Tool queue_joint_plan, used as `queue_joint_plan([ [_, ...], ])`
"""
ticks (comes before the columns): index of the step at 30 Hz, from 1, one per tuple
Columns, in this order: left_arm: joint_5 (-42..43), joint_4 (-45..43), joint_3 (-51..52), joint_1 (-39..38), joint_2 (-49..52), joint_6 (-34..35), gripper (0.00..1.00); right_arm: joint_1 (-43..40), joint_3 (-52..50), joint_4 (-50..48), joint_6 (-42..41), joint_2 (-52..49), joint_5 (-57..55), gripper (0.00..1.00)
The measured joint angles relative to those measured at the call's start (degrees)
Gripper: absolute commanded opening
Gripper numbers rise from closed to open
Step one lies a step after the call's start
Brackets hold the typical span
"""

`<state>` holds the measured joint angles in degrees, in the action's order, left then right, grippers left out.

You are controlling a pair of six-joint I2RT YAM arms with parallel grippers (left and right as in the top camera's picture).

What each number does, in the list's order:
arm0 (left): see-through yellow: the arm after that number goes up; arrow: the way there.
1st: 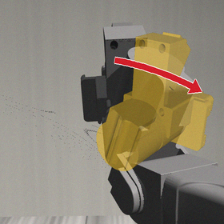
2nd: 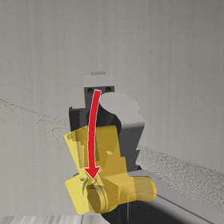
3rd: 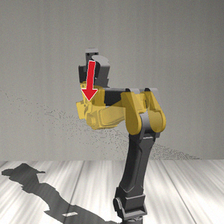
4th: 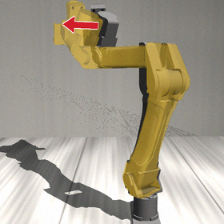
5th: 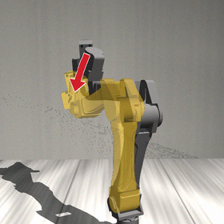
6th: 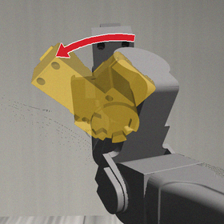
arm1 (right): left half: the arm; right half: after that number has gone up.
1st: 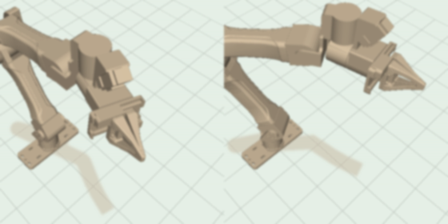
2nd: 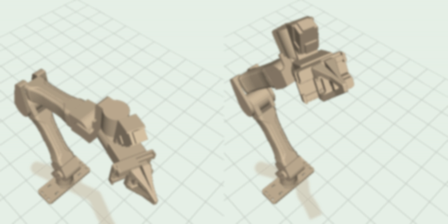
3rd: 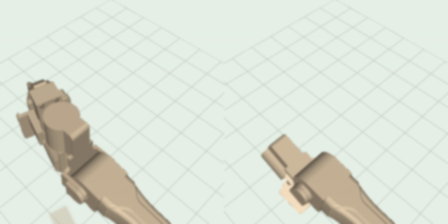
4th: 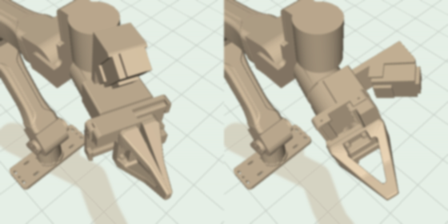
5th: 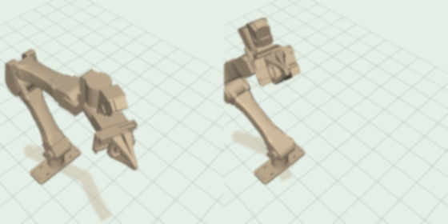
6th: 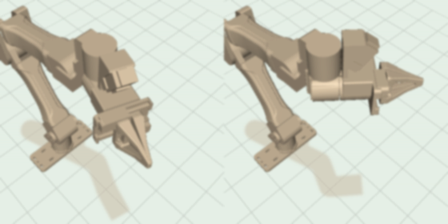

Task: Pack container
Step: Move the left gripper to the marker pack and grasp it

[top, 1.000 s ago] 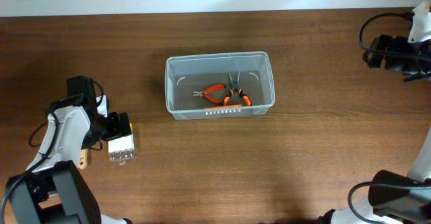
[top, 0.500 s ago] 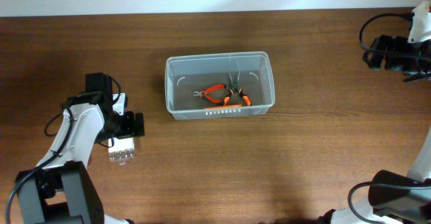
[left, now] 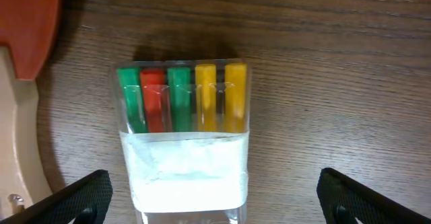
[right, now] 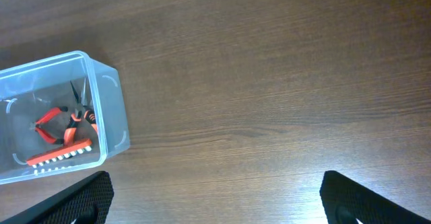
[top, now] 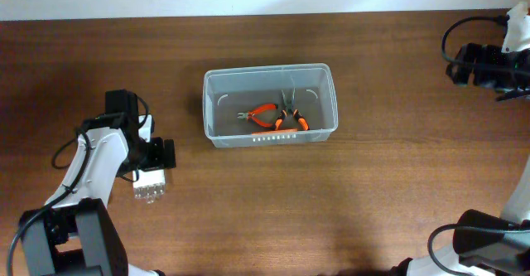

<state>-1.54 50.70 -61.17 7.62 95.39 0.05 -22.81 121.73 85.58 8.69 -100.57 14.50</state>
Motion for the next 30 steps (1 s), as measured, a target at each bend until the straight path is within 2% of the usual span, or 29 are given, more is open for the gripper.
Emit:
queue_joint_plan([
  [10,-0.9,-1.31,0.0,0.07,5.57,0.17,0.99,0.0,0.0,0.42,-0.15,0.0,0.0,0.99],
  [30,-0.68,-3.34,-0.11,0.22,9.64,0.2,0.99,0.0,0.0,1.01,-0.39,0.0,0.0,0.99],
])
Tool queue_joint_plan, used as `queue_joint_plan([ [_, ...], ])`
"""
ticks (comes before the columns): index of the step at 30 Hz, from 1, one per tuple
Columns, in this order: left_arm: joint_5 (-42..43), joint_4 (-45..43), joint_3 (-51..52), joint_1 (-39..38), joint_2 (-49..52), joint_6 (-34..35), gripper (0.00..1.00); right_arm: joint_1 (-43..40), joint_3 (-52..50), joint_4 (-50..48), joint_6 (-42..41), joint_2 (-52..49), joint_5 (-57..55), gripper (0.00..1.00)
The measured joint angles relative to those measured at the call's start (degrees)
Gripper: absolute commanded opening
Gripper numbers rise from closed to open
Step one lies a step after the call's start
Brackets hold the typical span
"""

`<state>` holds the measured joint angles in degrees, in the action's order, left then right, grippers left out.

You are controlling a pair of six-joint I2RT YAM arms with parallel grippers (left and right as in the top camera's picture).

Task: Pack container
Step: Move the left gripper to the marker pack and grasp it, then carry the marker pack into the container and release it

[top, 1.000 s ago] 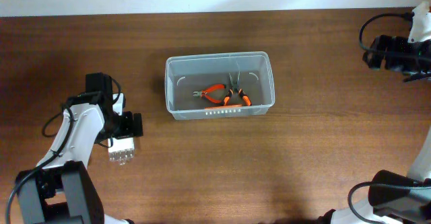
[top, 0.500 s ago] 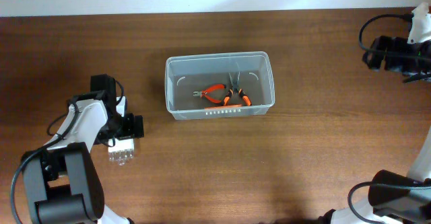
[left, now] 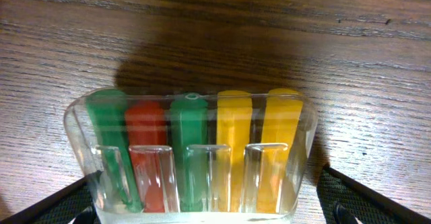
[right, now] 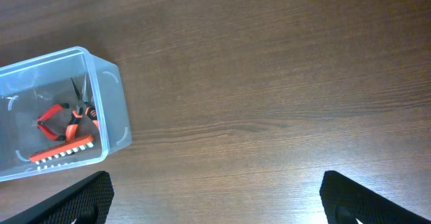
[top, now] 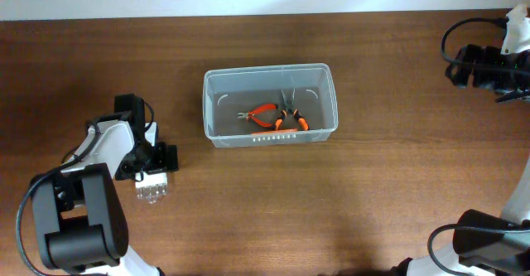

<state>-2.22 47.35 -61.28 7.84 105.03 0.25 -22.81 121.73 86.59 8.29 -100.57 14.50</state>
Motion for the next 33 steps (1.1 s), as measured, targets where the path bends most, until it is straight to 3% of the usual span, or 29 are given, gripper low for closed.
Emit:
queue_joint_plan([
  [5,1.01,0.07,-0.09,0.11,0.22,0.0,1.0,0.0,0.0,0.02,0.02,0.0,0.0,0.99],
  [13,1.42,0.24,-0.17,0.11,0.37,0.02,0.92,0.0,0.0,0.0,-0.15,0.0,0.0,0.99],
  [19,1.49,0.63,-0.22,0.11,0.42,0.2,0.75,0.0,-0.04,0.0,-0.2,0.0,0.0,0.99],
  [30,1.66,0.81,-0.28,0.11,0.42,0.39,0.55,0.0,-0.04,0.0,-0.24,0.0,0.0,0.99],
  [33,1.73,0.98,-0.37,0.11,0.42,0.39,0.43,0.0,-0.04,0.02,-0.24,0.0,0.0,0.99],
])
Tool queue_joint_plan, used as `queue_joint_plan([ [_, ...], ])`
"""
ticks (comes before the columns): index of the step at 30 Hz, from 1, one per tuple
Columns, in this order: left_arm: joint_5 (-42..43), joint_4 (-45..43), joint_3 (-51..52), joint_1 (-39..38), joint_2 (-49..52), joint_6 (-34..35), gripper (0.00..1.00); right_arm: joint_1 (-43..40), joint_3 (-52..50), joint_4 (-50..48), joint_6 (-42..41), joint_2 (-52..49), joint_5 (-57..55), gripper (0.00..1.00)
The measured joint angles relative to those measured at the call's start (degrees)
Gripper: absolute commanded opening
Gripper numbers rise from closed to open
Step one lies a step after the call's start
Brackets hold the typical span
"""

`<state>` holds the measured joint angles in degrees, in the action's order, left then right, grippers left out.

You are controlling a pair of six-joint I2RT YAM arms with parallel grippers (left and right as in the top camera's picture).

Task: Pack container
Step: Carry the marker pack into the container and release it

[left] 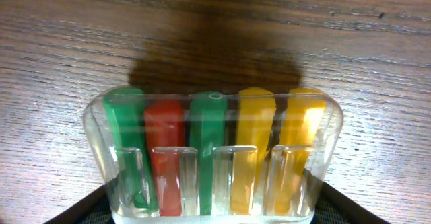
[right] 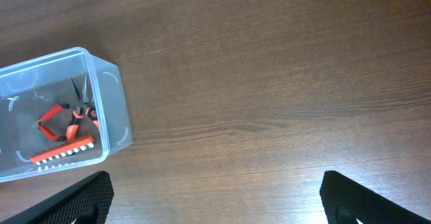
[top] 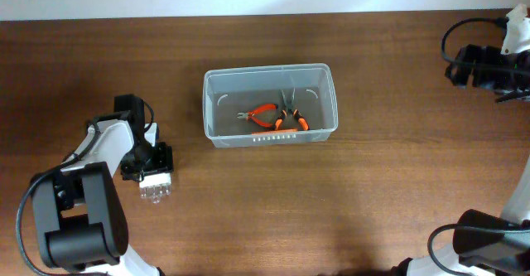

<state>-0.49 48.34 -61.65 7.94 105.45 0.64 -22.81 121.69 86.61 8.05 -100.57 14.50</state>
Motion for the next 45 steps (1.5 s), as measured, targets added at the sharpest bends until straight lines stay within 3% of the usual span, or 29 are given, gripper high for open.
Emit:
queue_joint_plan([
  [5,0.55,1.42,-1.14,0.0,0.7,0.0,0.25,0.0,0.0,0.0,-0.09,0.0,0.0,0.99],
  [8,1.18,3.19,-2.75,-0.02,1.18,0.02,0.09,0.0,0.0,0.0,-0.13,0.0,0.0,0.98],
  [11,1.64,5.66,-6.29,-0.02,1.18,0.02,0.02,0.0,0.0,-0.02,-0.15,0.0,0.0,0.99],
  [17,1.81,11.91,-16.09,-0.33,-0.68,-0.24,0.02,0.0,0.0,0.0,-0.13,0.0,0.02,0.99],
  [20,2.19,14.53,-22.86,-2.16,-3.72,-3.72,0.02,0.0,0.0,0.0,-0.13,0.0,0.02,0.99],
  [27,2.71,14.05,-37.68,-15.04,-8.5,-23.02,0.02,0.0,0.0,-0.02,-0.13,0.0,0.0,0.99],
  [31,3.3,6.34,-39.08,-24.28,-8.74,-38.05,0.02,0.0,0.0,-0.02,-0.15,0.0,0.0,0.99],
  [35,3.78,1.03,-39.08,-30.01,-6.84,-47.06,0.02,0.0,0.0,0.0,-0.15,0.0,0.0,0.99],
  [45,5.01,4.63,-39.08,-31.61,9.18,-52.35,0.02,0.0,0.0,0.0,-0.15,0.0,0.0,0.99],
])
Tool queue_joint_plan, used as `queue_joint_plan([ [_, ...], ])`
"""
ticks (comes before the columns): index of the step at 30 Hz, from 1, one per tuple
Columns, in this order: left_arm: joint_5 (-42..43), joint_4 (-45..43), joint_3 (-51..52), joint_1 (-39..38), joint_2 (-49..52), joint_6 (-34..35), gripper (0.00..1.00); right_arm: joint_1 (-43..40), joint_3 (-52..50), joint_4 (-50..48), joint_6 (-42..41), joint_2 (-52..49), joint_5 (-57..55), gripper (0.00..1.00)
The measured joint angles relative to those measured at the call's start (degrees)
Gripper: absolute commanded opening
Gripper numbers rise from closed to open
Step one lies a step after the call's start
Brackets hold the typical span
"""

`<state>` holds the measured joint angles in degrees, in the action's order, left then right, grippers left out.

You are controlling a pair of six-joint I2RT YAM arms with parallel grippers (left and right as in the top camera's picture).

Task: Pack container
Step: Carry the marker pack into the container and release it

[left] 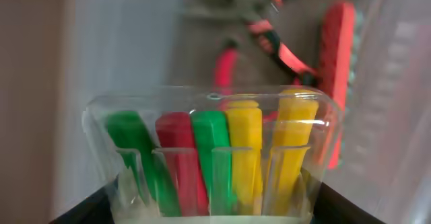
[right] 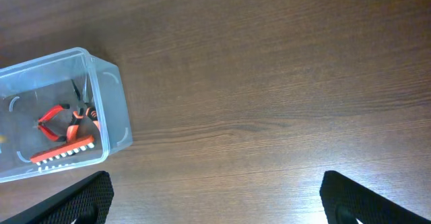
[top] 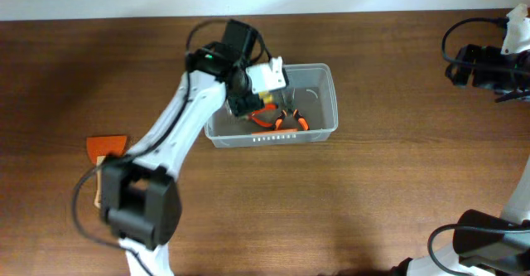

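Observation:
My left gripper (top: 252, 81) is shut on a small clear case (left: 212, 153) holding green, red and yellow pieces, and hangs over the left part of the clear plastic container (top: 327, 73). The case (top: 270, 77) shows white from overhead. Inside the container lie orange-handled pliers (top: 277, 117) and an orange strip (right: 60, 151). In the left wrist view the pliers (left: 283, 39) are blurred below the case. My right gripper (right: 215, 204) stands open above bare wood at the far right.
An orange flat piece (top: 106, 146) on a pale base lies at the left of the table. The container (right: 114, 109) stands mid-table, its right wall in the right wrist view. White wall borders the far edge.
My left gripper, shut on the clear case, has moved from the table's left side to above the container's left part. An orange flat piece now shows where the arm was. The right arm is unchanged.
First my left gripper stood open above the clear case lying at the left of the table. Then it was low around the case, then shut on it. Now the case is held over the container. The right arm stayed still throughout.

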<state>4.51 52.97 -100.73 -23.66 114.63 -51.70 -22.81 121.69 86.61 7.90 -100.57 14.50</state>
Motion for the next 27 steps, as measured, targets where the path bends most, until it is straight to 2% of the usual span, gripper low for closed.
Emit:
queue_joint_plan([
  [7,0.7,2.21,0.04,0.0,6.91,-0.17,0.03,0.0,0.0,0.0,0.02,0.0,0.02,0.99],
  [10,0.74,2.89,0.04,0.0,8.11,-0.15,0.16,0.0,0.0,0.0,0.02,0.0,0.0,0.99],
  [12,0.87,3.21,0.04,0.0,8.72,-0.15,0.31,0.0,0.0,0.0,0.02,0.0,0.0,0.99],
  [13,0.9,3.45,0.04,0.0,9.03,-0.15,0.45,0.0,0.0,0.0,0.04,0.0,0.0,0.99],
  [16,0.92,4.2,0.04,0.0,9.49,-0.15,0.61,0.0,0.0,-0.02,0.04,0.0,0.0,0.99],
  [17,0.92,4.48,0.04,0.0,9.51,-0.15,0.71,0.0,0.0,0.0,0.0,0.0,0.0,0.99],
  [20,0.87,4.63,0.04,0.0,9.51,0.17,0.79,0.0,0.0,0.0,0.02,0.0,0.0,0.99],
  [23,0.5,4.7,0.04,0.0,9.51,1.03,0.98,0.0,0.0,0.0,0.02,0.0,0.0,0.99],
  [27,-0.5,6.1,-1.01,0.0,9.51,2.73,0.99,0.0,0.0,0.0,0.02,0.0,0.0,0.99],
])
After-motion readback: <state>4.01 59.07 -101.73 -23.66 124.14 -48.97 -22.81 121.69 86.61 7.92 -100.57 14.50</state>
